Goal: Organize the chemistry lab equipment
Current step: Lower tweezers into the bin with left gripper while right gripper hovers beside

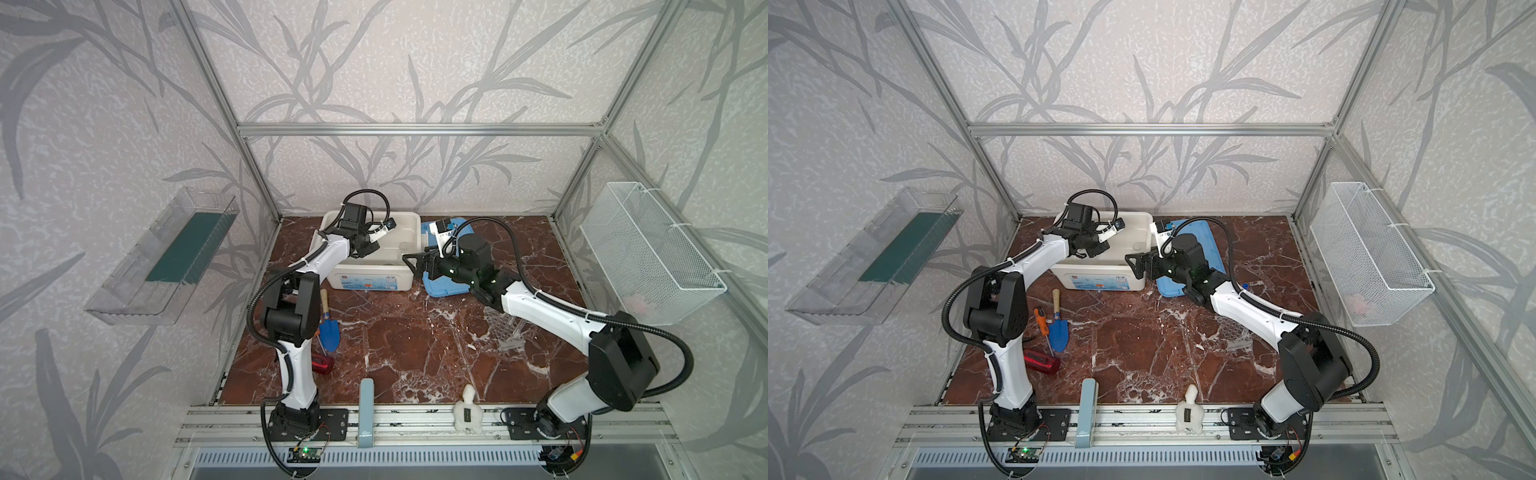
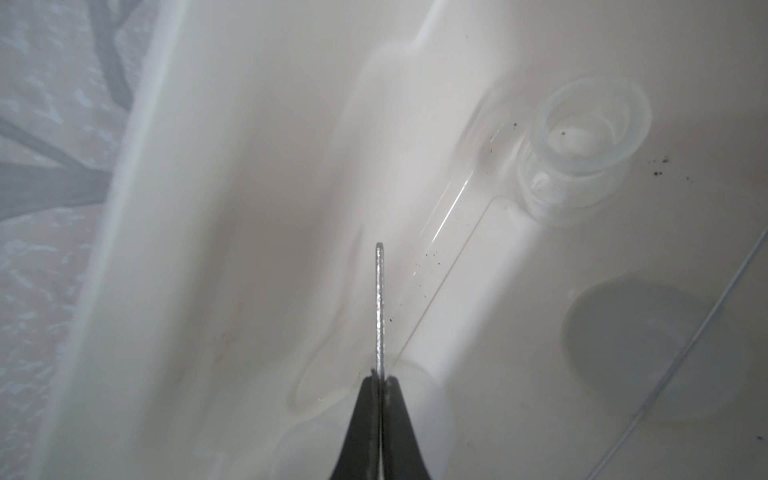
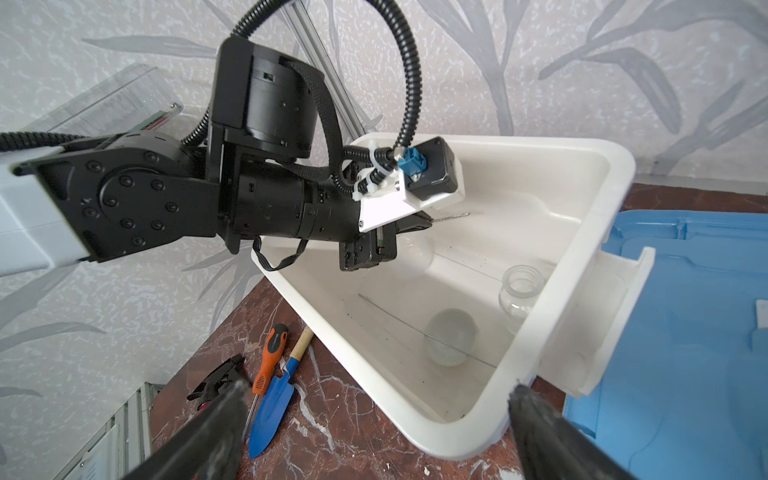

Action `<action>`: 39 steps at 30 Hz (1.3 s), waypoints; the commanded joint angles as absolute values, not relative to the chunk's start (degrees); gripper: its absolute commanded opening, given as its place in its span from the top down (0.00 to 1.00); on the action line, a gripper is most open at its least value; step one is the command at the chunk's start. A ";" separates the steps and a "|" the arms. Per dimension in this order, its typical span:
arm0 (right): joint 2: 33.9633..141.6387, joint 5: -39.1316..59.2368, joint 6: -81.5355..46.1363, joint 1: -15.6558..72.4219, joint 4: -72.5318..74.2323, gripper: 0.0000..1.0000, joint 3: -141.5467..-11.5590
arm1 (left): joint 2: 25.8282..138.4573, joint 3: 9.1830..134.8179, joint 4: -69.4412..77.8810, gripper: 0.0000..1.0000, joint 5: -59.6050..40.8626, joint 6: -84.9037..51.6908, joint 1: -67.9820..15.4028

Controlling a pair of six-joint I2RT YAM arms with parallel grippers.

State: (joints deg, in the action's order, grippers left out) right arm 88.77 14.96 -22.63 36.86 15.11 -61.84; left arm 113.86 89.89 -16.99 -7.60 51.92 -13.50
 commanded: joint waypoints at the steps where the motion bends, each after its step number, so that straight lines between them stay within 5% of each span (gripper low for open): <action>1: 86.79 14.34 -21.97 37.09 16.61 0.04 -60.91 | 112.90 91.60 -14.48 1.00 -7.73 52.89 -14.11; 33: 88.42 14.69 -23.22 35.33 19.51 0.04 -56.87 | 122.77 96.24 -12.31 1.00 -15.01 57.83 -17.23; 39: 88.42 14.59 -23.43 35.16 19.64 0.04 -56.48 | 123.44 97.70 -13.89 0.89 -13.87 56.56 -17.22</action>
State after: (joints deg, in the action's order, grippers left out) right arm 88.77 14.44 -22.92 35.48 17.76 -57.34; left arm 122.78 95.02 -12.36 -14.39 56.64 -17.15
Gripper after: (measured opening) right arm 0.963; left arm 0.107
